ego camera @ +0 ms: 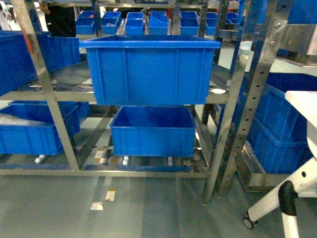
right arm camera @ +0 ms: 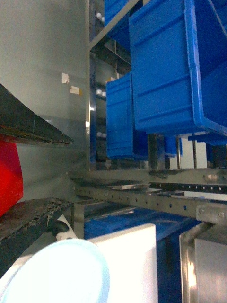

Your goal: Sort and place red and yellow blocks in left bins

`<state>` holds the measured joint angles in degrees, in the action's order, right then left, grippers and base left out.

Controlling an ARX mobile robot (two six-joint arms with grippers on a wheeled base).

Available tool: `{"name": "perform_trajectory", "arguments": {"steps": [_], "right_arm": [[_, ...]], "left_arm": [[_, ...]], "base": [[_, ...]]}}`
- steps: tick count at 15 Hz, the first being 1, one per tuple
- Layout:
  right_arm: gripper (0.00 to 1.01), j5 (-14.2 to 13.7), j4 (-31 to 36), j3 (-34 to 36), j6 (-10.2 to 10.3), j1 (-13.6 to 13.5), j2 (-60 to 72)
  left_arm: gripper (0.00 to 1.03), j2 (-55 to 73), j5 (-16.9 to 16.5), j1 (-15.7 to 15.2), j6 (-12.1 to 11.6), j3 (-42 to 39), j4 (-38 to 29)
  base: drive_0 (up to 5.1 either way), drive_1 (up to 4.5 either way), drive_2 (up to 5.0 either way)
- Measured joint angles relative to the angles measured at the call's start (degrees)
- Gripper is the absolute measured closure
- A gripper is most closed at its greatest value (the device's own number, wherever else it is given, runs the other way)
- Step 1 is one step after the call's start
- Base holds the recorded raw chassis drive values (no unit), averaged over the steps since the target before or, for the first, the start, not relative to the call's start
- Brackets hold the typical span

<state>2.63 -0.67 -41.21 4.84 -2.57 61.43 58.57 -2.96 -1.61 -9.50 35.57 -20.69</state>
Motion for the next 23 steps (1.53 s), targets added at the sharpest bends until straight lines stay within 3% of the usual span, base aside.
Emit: {"name": "perform_trajectory", "arguments": {"steps": [6,23], "right_arm": [[0.74,0.0,0.11,0.04,0.0,0.0,-0.04],[0.74,0.02,-0.11,0.07,0.0,0.0,0.13]], "left_arm": [[0.76,-0.02,-0.02,0.0,0.0,0.0,-0.31],[0.76,-0.02,-0.02,-0.04,0.0,0.0,-0.33]], "base": [[-4.9,2.87,2.0],[-3.9,4.34,-0.5]]}}
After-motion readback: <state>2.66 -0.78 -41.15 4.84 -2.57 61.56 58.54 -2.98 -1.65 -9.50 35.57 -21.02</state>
